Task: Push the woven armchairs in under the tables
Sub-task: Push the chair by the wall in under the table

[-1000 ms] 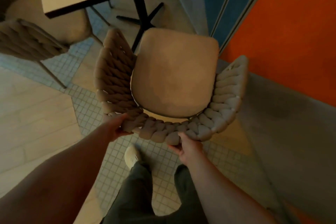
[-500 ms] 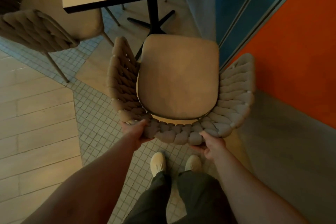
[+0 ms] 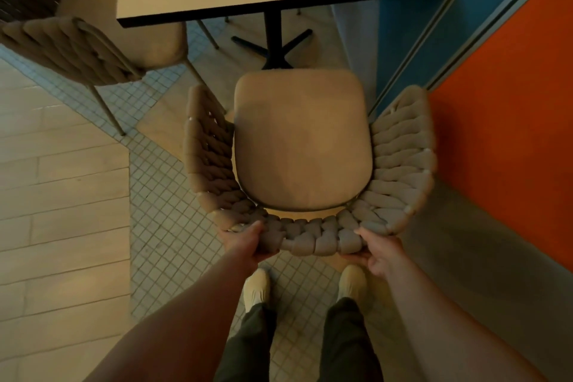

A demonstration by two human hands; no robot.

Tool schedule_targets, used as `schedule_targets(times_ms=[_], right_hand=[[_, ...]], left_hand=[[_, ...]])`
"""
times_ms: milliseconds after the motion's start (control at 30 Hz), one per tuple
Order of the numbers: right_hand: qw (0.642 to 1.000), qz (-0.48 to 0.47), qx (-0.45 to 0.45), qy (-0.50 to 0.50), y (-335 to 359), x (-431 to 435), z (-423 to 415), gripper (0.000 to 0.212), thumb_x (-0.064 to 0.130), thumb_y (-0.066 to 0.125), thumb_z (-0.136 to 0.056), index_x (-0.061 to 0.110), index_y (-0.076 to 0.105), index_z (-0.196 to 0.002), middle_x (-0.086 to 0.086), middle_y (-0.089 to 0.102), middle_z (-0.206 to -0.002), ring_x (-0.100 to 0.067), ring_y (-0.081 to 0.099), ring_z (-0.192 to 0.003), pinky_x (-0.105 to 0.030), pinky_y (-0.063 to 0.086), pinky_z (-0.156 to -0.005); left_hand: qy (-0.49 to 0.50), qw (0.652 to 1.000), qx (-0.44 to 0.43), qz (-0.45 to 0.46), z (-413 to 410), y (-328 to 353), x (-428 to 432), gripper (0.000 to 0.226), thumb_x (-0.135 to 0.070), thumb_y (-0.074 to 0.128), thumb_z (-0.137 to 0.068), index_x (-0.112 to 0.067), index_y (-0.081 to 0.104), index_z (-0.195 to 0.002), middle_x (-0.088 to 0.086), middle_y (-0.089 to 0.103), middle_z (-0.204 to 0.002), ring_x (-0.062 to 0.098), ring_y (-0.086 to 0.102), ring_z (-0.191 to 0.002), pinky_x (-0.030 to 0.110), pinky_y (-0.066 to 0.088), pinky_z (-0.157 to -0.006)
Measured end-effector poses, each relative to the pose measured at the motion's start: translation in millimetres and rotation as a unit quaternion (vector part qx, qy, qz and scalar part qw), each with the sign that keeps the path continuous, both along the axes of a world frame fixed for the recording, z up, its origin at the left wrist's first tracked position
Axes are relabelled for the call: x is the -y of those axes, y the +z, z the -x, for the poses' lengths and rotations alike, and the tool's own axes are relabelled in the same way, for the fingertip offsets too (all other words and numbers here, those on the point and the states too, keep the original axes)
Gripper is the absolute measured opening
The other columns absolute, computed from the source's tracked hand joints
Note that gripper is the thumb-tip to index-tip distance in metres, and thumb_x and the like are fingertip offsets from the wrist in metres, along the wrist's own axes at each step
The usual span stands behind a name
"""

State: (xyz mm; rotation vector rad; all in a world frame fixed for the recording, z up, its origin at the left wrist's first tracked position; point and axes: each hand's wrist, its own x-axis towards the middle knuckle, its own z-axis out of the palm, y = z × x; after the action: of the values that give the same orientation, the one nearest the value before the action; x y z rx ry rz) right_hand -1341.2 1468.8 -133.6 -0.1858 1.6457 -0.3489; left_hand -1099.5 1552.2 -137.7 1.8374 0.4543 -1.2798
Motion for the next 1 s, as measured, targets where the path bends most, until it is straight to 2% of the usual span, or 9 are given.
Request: schedule_targets(times_ms=[200, 367, 533, 667, 767, 867, 1000], right_hand=[[0.999, 0.016, 0.006, 0.036, -5, 29, 29, 0.031, 0.004, 0.068, -0.090, 0.007, 0.058, -0.119, -0.021, 0.065, -0.110, -0.034, 0.066, -0.087, -0.040, 0.057, -0.045], [0.998, 0.017, 0.010, 0.053, -10, 52, 56, 0.043, 0.003, 0.070, -0.088, 0.007, 0.056, -0.128, -0.022, 0.064, -0.122, -0.035, 0.067, -0.094, -0.049, 0.061, -0.057], [0.997, 0.011, 0.033, 0.064, -10, 58, 69, 0.047, 0.005, 0.071, -0.087, 0.005, 0.054, -0.131, -0.022, 0.064, -0.120, -0.037, 0.067, -0.096, -0.045, 0.060, -0.057], [0.995, 0.019, 0.059, 0.081, -3, 57, 73, 0.039, 0.010, 0.073, -0.087, 0.008, 0.057, -0.123, -0.021, 0.067, -0.116, -0.036, 0.068, -0.097, -0.046, 0.061, -0.064], [0.992, 0.019, 0.091, 0.080, 0, 59, 77, 0.030, 0.025, 0.072, -0.089, 0.012, 0.059, -0.112, -0.021, 0.068, -0.109, -0.037, 0.068, -0.097, -0.049, 0.060, -0.071], [0.994, 0.023, 0.097, 0.038, -6, 67, 84, 0.043, 0.046, 0.069, -0.088, 0.016, 0.058, -0.117, -0.019, 0.068, -0.112, -0.039, 0.066, -0.104, -0.053, 0.059, -0.076], [0.998, 0.053, 0.033, -0.007, -26, 89, 96, 0.062, 0.042, 0.082, -0.077, 0.018, 0.057, -0.128, -0.016, 0.068, -0.120, -0.037, 0.068, -0.104, -0.059, 0.059, -0.076]], left_hand=[[0.034, 0.999, -0.006, 0.003, 33, 2, 13, 0.070, 0.001, 0.076, -0.080, -0.023, 0.040, -0.134, 0.020, 0.057, -0.128, 0.042, 0.068, -0.096, 0.049, 0.060, -0.054], [0.046, 0.999, 0.002, 0.001, 65, 5, 24, 0.065, 0.002, 0.075, -0.082, -0.020, 0.038, -0.131, 0.019, 0.055, -0.124, 0.043, 0.066, -0.099, 0.053, 0.062, -0.055], [0.057, 0.998, -0.004, 0.002, 75, 7, 28, 0.071, 0.002, 0.077, -0.079, -0.020, 0.038, -0.133, 0.020, 0.057, -0.122, 0.041, 0.067, -0.093, 0.052, 0.062, -0.057], [0.042, 0.999, -0.003, 0.009, 70, 6, 24, 0.075, -0.003, 0.080, -0.079, -0.022, 0.037, -0.137, 0.021, 0.060, -0.118, 0.039, 0.069, -0.092, 0.053, 0.063, -0.061], [0.020, 0.999, 0.010, 0.025, 65, 3, 18, 0.065, -0.015, 0.084, -0.080, -0.013, 0.047, -0.134, 0.019, 0.068, -0.117, 0.034, 0.071, -0.096, 0.048, 0.062, -0.066], [0.051, 0.996, 0.048, 0.050, 50, -3, 12, 0.062, -0.027, 0.086, -0.078, -0.015, 0.054, -0.131, 0.013, 0.069, -0.122, 0.031, 0.069, -0.107, 0.045, 0.059, -0.074], [0.055, 0.993, 0.061, 0.079, 26, -6, 12, 0.062, -0.027, 0.082, -0.083, -0.021, 0.049, -0.135, 0.009, 0.066, -0.120, 0.031, 0.068, -0.104, 0.049, 0.058, -0.073]])
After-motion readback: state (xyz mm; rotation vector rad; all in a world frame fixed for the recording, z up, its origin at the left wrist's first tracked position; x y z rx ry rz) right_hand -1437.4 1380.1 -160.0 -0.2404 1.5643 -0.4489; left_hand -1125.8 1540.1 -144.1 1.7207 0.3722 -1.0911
